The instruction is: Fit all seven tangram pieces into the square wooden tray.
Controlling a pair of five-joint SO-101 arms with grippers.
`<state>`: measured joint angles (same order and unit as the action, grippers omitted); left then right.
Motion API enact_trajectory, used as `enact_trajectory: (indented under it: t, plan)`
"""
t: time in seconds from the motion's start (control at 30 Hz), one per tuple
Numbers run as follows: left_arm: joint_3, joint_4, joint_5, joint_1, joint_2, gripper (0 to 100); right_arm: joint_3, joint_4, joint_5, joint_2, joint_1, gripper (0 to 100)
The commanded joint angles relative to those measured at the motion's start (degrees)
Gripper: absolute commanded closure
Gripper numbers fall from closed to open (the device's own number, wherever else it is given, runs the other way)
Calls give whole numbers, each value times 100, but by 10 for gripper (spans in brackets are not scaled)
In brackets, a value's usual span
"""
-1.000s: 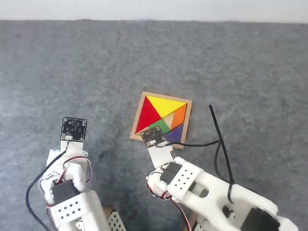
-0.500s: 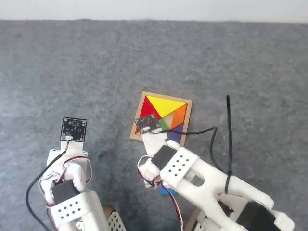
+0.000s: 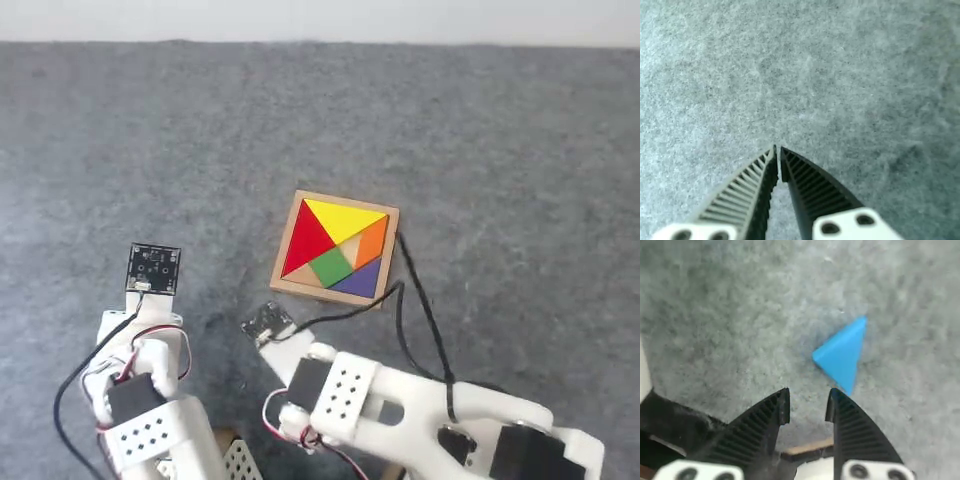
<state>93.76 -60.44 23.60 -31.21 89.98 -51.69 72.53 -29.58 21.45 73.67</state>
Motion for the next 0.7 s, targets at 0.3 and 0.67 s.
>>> enact_trajectory:
  t: [0.3,0.67]
  plan:
    - [-242,149,0,18,88,988,-747,-1604,246,-4,-963,790]
    - [-233,149,0,18,88,988,-1055,-2044,255,66,-998,792]
